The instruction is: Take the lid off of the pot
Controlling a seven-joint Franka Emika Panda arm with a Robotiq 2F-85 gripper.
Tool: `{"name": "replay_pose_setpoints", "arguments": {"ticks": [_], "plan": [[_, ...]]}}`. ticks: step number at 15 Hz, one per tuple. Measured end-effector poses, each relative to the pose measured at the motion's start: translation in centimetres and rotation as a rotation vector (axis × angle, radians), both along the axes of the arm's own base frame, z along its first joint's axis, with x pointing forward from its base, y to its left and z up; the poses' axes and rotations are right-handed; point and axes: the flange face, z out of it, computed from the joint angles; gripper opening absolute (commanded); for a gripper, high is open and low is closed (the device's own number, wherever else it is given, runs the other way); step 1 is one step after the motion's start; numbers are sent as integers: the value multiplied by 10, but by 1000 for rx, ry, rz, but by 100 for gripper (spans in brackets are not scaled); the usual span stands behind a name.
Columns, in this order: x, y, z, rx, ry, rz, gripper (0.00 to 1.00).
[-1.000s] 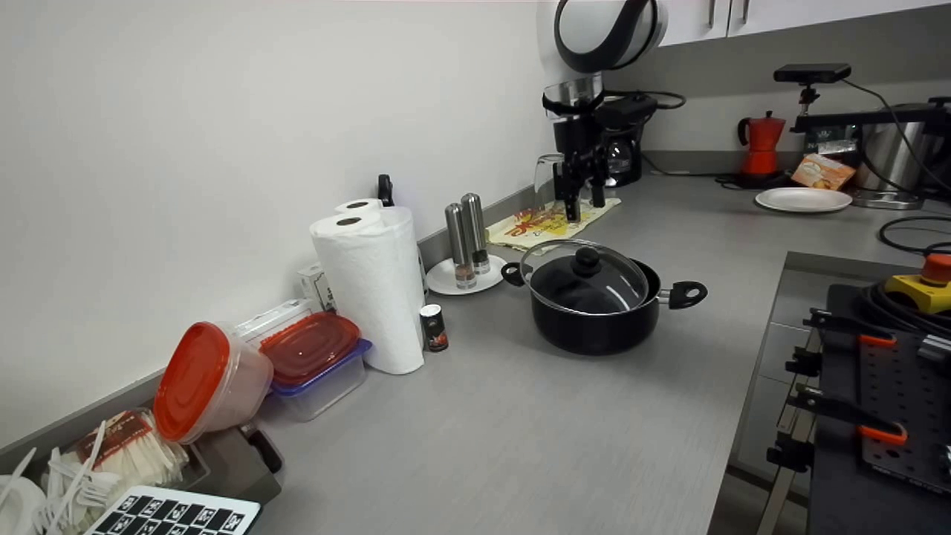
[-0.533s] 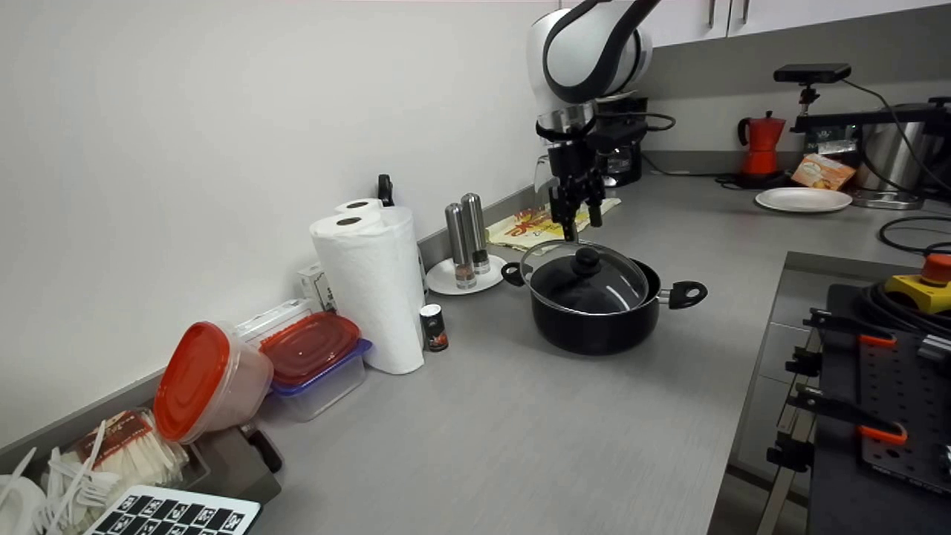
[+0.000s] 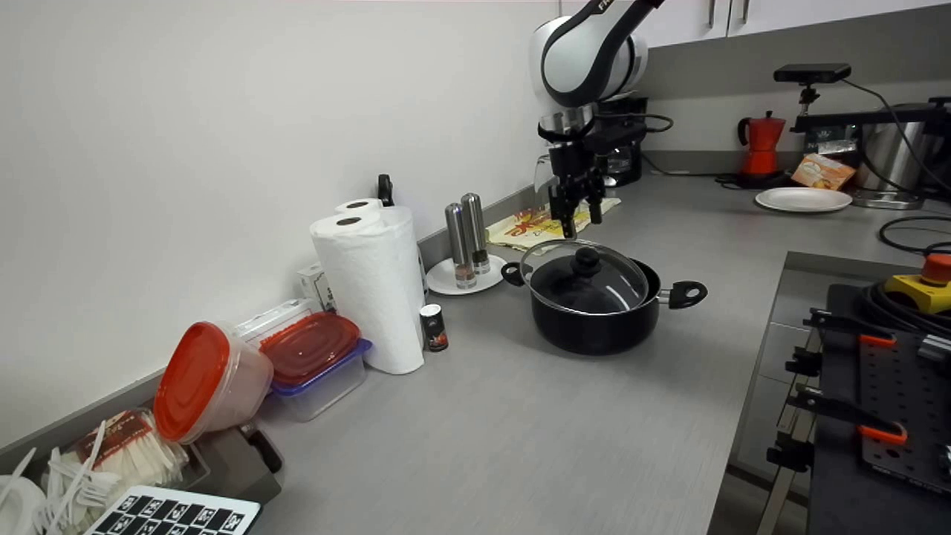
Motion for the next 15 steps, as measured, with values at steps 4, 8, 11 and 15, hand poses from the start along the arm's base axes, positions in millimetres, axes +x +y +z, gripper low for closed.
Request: {"name": "replay_pose_setpoints", "arguments": {"ticks": [4,8,11,15], "plan": [[10,-16,-9,4,22,-31,100],[14,-18,-24,20,74,-46,100],[16,-10,-32,29,107,-37,100],[17,4,-41,35,140,-14,100]]}}
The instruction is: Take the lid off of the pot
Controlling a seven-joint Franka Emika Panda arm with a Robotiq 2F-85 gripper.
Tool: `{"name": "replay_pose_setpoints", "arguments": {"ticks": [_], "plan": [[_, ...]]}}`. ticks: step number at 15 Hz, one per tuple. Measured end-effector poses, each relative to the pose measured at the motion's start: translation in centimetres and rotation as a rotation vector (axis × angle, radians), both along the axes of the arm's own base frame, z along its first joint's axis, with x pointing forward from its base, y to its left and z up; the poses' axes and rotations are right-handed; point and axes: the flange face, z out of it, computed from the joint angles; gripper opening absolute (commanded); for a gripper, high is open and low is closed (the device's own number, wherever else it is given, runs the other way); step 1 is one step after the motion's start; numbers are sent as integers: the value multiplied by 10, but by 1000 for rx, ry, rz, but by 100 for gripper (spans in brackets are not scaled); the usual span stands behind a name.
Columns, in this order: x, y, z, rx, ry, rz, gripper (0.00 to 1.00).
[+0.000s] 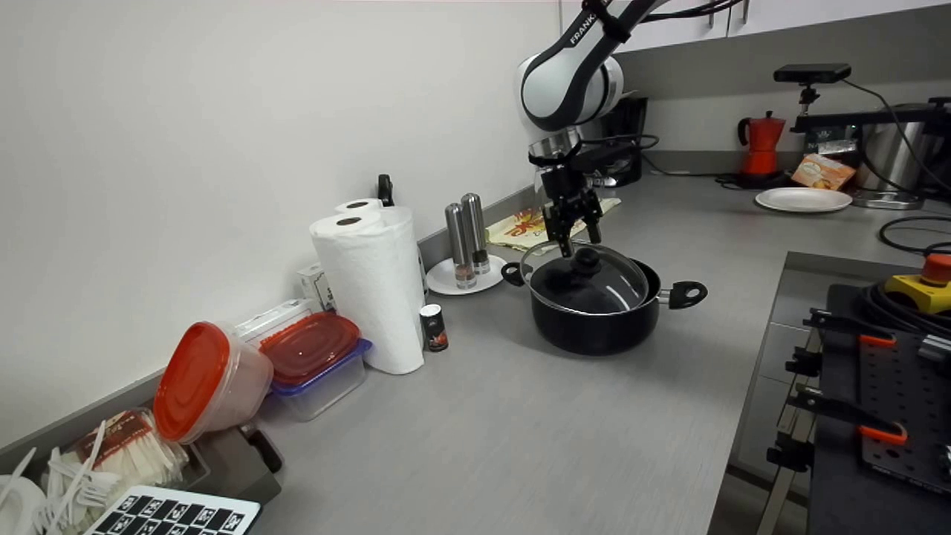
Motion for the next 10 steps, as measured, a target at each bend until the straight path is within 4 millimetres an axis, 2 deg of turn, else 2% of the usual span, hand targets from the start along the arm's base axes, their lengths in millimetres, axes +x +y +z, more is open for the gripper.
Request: {"name": "replay_pose_setpoints", "arguments": {"ticks": [8,9,10], "plan": [[-2,0,-12,3,38,0,100],[-3,-1,-12,3,40,-1,75],[-3,-1,-12,3,40,1,72]]}}
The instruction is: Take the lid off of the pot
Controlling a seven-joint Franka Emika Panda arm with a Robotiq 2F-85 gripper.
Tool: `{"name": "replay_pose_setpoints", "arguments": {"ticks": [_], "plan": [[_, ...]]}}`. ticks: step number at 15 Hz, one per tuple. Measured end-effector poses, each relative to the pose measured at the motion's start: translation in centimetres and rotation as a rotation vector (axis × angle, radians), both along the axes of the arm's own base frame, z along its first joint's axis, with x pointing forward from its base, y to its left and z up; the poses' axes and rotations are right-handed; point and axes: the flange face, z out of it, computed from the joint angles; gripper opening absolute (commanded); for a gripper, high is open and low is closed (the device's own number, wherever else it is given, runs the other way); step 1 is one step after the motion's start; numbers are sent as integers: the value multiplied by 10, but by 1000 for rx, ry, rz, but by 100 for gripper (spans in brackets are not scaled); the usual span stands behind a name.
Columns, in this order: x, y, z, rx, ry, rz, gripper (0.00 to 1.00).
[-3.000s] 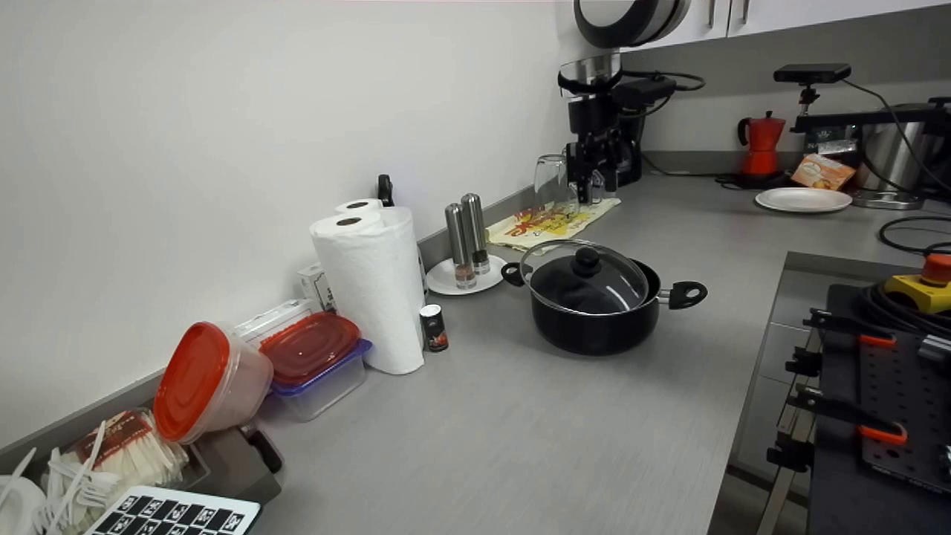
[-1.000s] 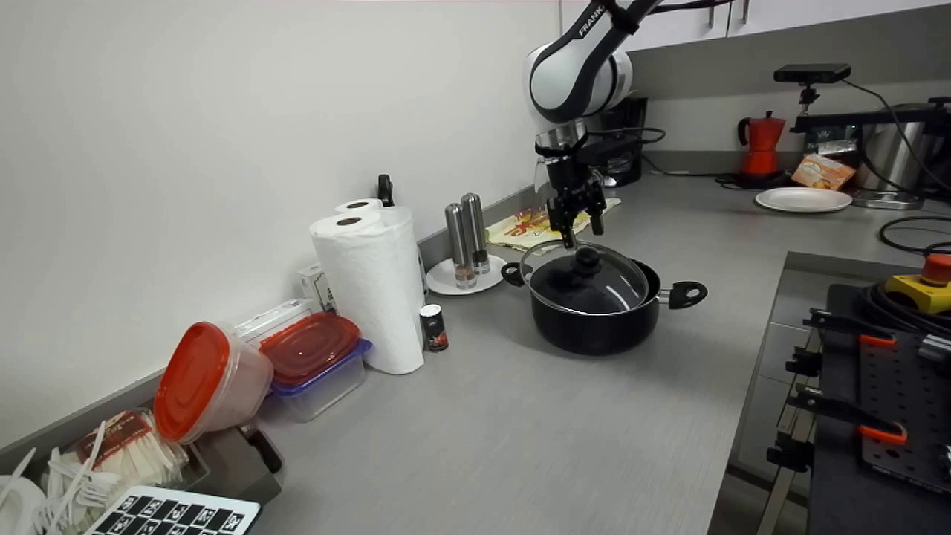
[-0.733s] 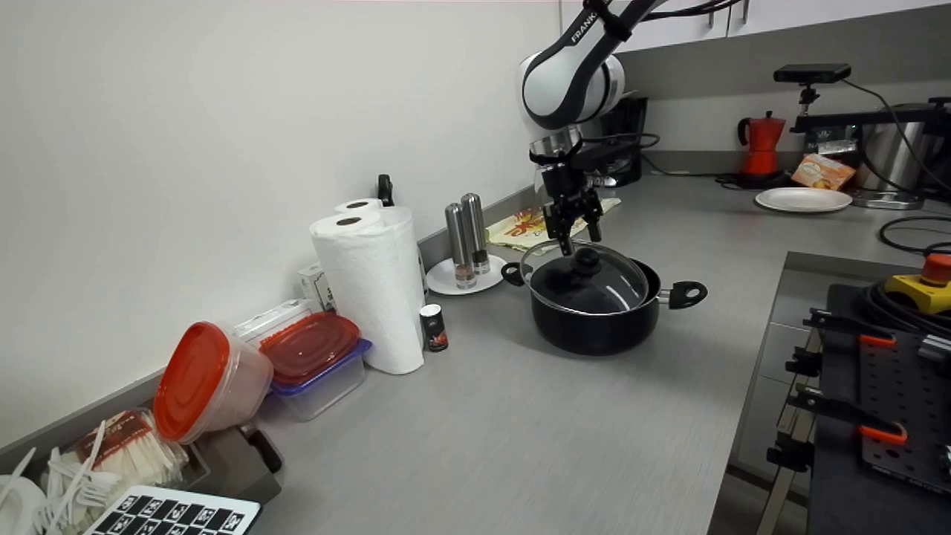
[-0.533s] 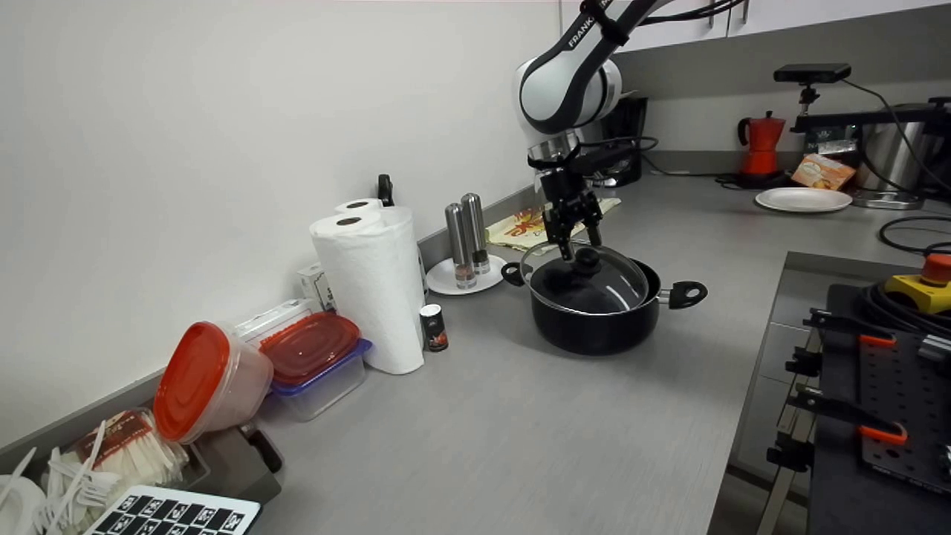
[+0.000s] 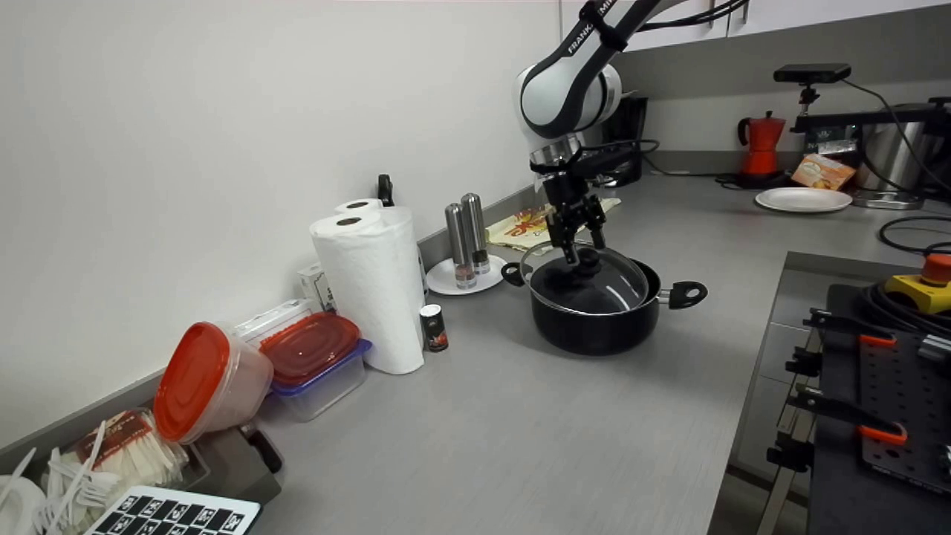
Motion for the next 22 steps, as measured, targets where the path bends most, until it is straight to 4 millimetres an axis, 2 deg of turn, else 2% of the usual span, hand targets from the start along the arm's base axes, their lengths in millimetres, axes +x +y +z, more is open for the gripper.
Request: {"name": "replay_pose_setpoints", "arguments": {"ticks": [1,6,7,15,19,22], "plan": [[0,0,0,0,0,6,67],[1,-1,1,-2,-3,22,28],[2,-2,2,-4,-5,23,25],[3,-2,8,-1,-16,36,25],[5,5,42,-7,-70,65,25],[4,26,82,-31,-126,127,25]]}}
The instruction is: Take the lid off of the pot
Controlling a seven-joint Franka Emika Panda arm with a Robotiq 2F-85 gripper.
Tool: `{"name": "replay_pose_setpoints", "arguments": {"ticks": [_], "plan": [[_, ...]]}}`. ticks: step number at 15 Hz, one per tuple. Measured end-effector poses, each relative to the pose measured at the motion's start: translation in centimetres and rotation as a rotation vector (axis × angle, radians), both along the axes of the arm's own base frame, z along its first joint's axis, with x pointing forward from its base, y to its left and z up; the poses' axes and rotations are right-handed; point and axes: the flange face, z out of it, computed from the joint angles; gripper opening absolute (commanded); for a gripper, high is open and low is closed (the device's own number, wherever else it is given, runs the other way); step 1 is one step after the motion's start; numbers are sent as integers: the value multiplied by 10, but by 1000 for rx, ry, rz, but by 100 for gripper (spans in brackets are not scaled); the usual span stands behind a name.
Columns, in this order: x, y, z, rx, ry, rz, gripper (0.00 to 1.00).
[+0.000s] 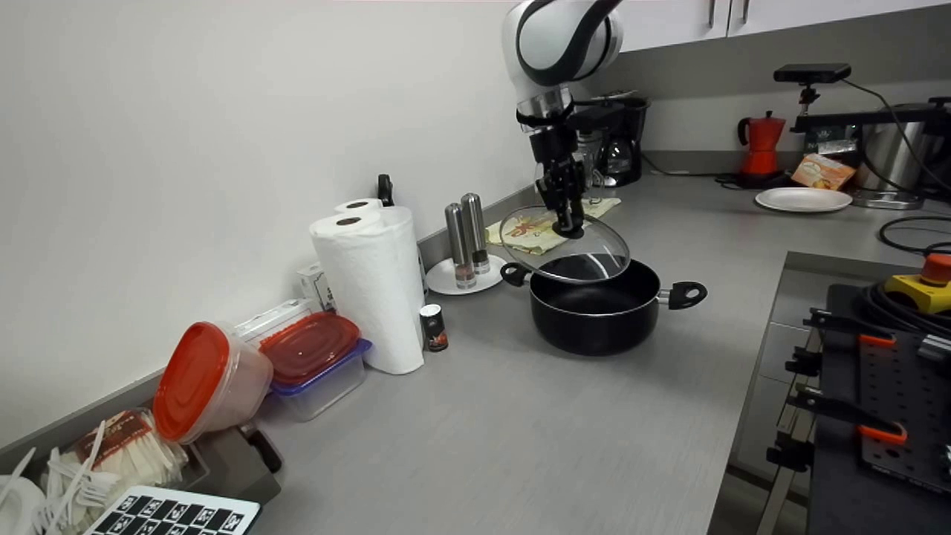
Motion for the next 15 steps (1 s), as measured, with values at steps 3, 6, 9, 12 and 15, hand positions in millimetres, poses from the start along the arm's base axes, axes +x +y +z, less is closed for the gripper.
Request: {"name": "replay_pose_setpoints", "arguments": {"ticks": [3,6,9,12,15], "plan": [[-6,40,39,-33,-48,100,25],[-16,90,69,-64,-79,213,25],[-27,140,80,-90,-89,323,25],[-38,185,78,-112,-79,422,25],[-48,227,65,-135,-50,516,25]]}}
